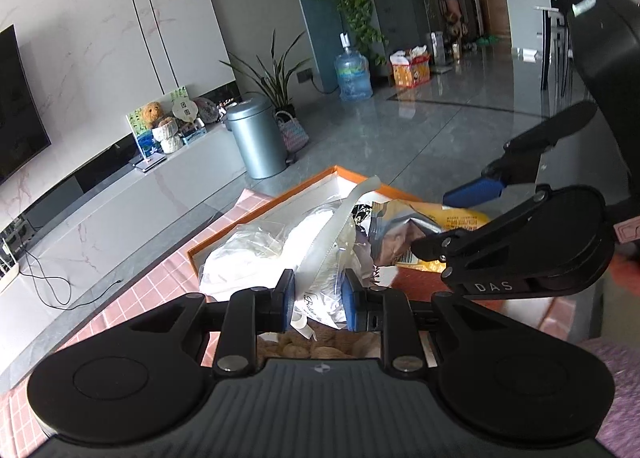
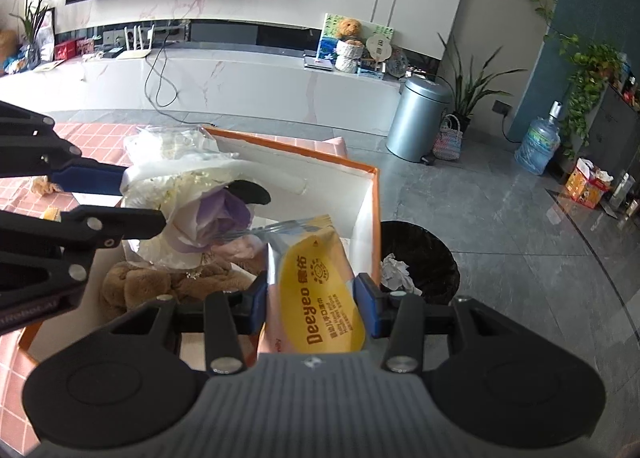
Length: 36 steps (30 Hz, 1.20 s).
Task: Organize soft objects
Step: 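Open both tools to drop the snack bag and plastic bag into the box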
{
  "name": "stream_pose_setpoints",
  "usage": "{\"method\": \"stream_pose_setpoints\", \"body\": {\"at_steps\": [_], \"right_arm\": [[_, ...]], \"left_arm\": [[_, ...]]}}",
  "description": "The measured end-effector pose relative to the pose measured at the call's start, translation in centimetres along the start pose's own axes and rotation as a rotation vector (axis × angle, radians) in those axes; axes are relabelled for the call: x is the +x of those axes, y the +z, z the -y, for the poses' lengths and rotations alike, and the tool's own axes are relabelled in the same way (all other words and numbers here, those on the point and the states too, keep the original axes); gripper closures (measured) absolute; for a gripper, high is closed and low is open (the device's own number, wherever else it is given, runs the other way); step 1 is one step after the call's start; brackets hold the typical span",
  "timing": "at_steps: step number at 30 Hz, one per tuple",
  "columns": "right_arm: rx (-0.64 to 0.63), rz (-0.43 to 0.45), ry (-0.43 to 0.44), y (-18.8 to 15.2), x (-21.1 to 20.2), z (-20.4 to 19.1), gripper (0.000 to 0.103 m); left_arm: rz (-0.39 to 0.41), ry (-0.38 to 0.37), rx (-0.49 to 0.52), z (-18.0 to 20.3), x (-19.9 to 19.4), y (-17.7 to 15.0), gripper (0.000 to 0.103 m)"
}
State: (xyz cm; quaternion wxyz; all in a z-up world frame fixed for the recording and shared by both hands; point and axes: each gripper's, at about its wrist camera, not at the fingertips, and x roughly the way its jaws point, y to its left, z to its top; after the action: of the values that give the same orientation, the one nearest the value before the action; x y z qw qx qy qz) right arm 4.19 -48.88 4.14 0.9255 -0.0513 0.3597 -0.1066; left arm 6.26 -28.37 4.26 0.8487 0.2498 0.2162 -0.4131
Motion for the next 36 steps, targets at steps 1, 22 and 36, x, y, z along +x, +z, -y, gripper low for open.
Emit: {"method": "stream_pose_setpoints", "body": {"at_steps": [1,22,36], "right_arm": [[-0.005,-0.002,0.003,0.2,0.4,0.0,0.058],[-0.07,-0.179,0.069,1.2,6.6,-1.9,0.073],[-0.132,-0.166,0.056,1.2,5.6,-2.3,0.057]], "left_arm": [[-0.007,0.002,0.003,-0.1,0.2,-0.1,0.076],[-0.165,-0.033,0.174,0.6,4.0,-0.4,0.076],[-0.214,-0.009,0.132,-0.1,5.1,-0.5,0.063]]}}
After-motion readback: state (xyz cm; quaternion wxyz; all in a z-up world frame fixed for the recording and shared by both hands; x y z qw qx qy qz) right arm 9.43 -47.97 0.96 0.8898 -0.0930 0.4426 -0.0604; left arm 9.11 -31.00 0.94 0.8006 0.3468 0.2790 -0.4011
